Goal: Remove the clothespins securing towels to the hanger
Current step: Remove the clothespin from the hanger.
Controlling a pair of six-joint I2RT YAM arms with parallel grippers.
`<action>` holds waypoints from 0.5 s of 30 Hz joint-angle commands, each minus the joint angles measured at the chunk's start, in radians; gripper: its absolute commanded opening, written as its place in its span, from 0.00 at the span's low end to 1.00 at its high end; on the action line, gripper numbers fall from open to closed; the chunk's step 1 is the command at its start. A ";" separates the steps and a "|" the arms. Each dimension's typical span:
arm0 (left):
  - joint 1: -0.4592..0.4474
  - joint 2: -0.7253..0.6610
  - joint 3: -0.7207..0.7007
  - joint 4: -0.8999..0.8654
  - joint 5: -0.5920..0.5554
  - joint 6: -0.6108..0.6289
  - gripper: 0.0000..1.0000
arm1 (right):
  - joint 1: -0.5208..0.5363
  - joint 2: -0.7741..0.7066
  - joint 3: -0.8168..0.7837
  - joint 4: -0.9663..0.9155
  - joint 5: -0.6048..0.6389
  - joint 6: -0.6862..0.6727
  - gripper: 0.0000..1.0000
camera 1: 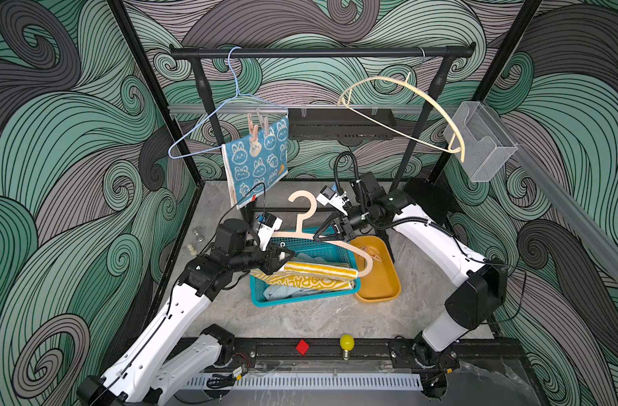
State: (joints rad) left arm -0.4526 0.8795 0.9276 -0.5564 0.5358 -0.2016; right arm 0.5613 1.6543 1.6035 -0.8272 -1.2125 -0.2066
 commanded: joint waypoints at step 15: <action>0.008 -0.005 0.022 0.032 0.053 -0.036 0.15 | 0.001 0.023 0.018 0.007 -0.032 -0.033 0.00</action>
State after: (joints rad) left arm -0.4473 0.8799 0.9276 -0.5564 0.5358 -0.2253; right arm 0.5606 1.6581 1.6035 -0.8276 -1.2121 -0.2054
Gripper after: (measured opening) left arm 0.206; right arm 0.075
